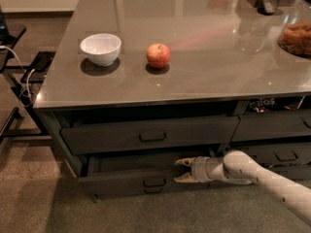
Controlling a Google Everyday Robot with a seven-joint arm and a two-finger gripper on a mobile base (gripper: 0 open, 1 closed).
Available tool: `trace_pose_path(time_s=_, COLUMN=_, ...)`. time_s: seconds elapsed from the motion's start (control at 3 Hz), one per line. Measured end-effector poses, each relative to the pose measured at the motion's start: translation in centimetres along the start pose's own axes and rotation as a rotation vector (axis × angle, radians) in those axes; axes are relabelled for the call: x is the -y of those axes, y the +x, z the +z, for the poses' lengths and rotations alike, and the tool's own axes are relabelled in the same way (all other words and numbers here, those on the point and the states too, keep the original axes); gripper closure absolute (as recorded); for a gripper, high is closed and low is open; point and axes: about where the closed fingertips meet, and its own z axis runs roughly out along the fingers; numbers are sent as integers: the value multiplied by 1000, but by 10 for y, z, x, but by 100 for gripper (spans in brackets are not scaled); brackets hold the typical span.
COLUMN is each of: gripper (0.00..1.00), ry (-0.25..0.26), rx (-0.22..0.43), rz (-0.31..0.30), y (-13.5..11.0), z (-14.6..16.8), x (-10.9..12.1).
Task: Open middle drawer
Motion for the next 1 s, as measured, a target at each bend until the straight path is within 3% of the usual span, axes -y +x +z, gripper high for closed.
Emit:
trace_pose_path(time_s=0.33, gripper=97, ry=-1, rx=1, rz=0, y=-2, z=-2, x=0)
trace_pose_path(time_s=1.0, gripper=100, ry=4, rx=7, rz=-3, y=-2, z=-7, x=-6)
